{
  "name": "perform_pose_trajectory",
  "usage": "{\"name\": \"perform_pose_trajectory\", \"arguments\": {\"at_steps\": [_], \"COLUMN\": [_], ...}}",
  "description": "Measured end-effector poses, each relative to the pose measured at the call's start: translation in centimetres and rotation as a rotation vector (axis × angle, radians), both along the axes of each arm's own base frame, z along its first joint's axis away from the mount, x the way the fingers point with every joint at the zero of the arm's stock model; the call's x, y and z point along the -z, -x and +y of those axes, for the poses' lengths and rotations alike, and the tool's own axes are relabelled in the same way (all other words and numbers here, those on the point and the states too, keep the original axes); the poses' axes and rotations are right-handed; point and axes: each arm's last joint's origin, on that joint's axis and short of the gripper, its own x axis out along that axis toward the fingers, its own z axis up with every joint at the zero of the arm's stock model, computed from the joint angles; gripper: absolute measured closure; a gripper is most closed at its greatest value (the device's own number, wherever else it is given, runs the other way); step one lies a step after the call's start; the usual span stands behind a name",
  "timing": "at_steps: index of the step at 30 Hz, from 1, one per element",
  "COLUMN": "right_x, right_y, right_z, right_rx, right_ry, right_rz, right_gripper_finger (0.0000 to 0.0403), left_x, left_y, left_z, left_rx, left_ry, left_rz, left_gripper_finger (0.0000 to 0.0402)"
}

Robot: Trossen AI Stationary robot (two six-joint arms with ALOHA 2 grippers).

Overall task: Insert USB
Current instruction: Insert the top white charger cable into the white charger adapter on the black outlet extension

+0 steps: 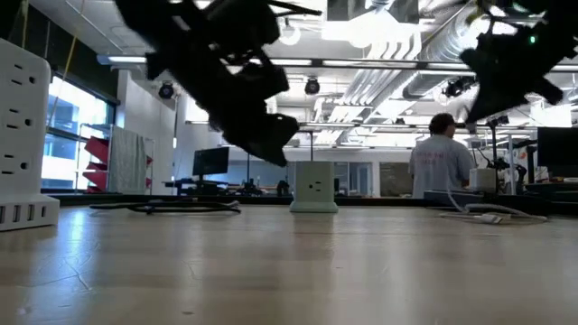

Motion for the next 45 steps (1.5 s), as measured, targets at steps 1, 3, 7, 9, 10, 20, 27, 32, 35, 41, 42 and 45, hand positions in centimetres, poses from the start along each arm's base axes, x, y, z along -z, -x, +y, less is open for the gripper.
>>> {"name": "perform_pose_trajectory", "arguments": {"at_steps": [1,3,7,9,10,20,27,32,35,41,42,45], "right_x": [0.3,1.0,1.8,2.0,2.1,2.5,3.2,3.9,4.2,4.4,4.4,4.4], "right_y": [-0.1,-0.4,-1.2,-1.4,-1.4,-1.8,-2.0,-2.6,-2.8,-3.2,-3.2,-3.1], "right_z": [0.0,-0.1,-0.3,-0.5,-0.6,-1.0,-2.0,-2.4,-2.4,-2.2,-2.1,-1.9], "right_rx": [0.032,0.096,0.195,0.242,0.266,0.399,0.469,0.506,0.54,0.539,0.535,0.539], "right_ry": [-0.014,-0.029,-0.02,-0.008,-0.003,0.09,0.117,0.135,0.149,0.134,0.128,0.107], "right_rz": [0.018,0.044,0.04,0.033,0.029,-0.065,0.008,0.009,-0.025,-0.056,-0.056,-0.056], "right_gripper_finger": [0.0403,0.0403,0.0403,0.0403,0.0403,0.0403,0.0403,0.0403,0.0403,0.0403,0.0403,0.0403], "left_x": [0.5,1.1,2.5,3.1,3.4,5.5,5.4,5.4,5.4,5.4,5.4,5.4], "left_y": [0.4,1.1,2.8,3.7,4.2,7.2,7.8,7.8,7.8,7.8,7.8,7.8], "left_z": [-0.3,-0.8,-1.5,-1.7,-1.7,-2.4,-2.6,-2.6,-2.5,-2.5,-2.5,-2.5], "left_rx": [-0.008,-0.02,-0.059,-0.103,-0.136,-0.198,-0.187,-0.192,-0.198,-0.204,-0.204,-0.203], "left_ry": [-0.019,-0.043,-0.085,-0.108,-0.122,-0.045,-0.005,0.002,-0.006,-0.014,-0.014,-0.013], "left_rz": [-0.011,-0.044,-0.061,-0.082,-0.1,-0.201,-0.216,-0.227,-0.231,-0.235,-0.235,-0.235], "left_gripper_finger": [0.0333,0.0333,0.0333,0.0333,0.0333,0.0333,0.0333,0.0333,0.0333,0.0333,0.0333,0.0333]}}
